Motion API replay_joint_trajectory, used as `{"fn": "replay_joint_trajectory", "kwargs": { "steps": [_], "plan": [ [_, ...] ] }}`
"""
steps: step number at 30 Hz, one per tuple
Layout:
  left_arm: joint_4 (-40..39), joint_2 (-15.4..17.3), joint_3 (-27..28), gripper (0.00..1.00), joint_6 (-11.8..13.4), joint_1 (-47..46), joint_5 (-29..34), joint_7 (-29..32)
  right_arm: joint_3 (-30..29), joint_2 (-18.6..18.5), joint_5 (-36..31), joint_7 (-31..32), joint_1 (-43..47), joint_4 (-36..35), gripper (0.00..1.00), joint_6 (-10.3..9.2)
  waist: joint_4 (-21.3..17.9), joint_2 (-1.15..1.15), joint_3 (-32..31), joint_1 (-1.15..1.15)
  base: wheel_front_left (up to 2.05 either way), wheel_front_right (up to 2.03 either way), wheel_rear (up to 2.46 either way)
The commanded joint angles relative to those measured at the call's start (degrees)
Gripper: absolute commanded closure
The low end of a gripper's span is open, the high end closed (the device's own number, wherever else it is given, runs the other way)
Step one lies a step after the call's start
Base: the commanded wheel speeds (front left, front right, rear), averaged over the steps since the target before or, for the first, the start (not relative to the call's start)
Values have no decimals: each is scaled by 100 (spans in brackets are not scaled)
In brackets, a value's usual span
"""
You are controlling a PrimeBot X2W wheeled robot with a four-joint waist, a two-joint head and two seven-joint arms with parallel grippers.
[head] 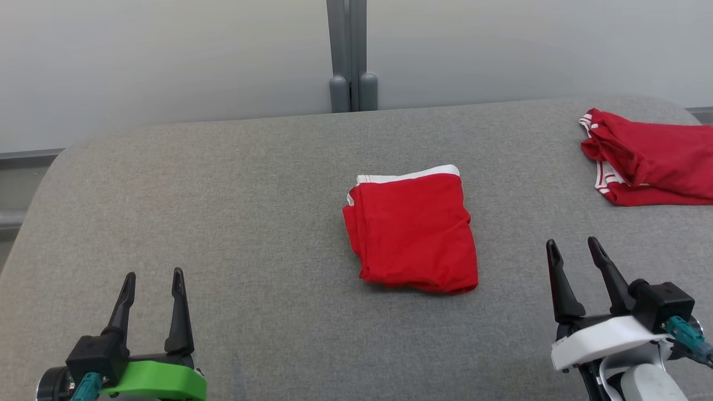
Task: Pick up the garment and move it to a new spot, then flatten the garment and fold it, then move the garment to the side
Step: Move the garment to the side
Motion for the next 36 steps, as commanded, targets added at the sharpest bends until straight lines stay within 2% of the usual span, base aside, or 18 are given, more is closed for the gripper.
{"fn": "replay_joint_trajectory", "kwargs": {
  "steps": [1, 7, 15, 24, 36],
  "plan": [
    [-2, 9, 1, 0, 15, 52, -37, -15, 34, -50, -42, -14, -133, -8, 0, -3, 21, 0, 18, 0, 0, 0, 0],
    [8, 9, -127, 0, 55, -64, -69, -16, 340, -225, -161, 15, -701, 185, 0, -3, 141, 0, 138, 0, 0, 0, 0],
    [21, 9, -372, 0, 67, -381, -156, -15, 619, -365, -358, 287, -1843, 881, 0, -3, 485, 0, 539, 0, 0, 0, 0],
    [67, 9, -684, 0, 145, -722, -330, -15, 718, -365, -472, 527, -2661, 2150, 0, -3, 889, 0, 1009, 0, 0, 0, 0],
    [54, 9, -851, 0, 218, -1014, -434, -15, 790, -292, -252, 886, -3045, 3775, 0, -3, 1085, 0, 1467, 0, 0, 0, 0]
  ]
}}
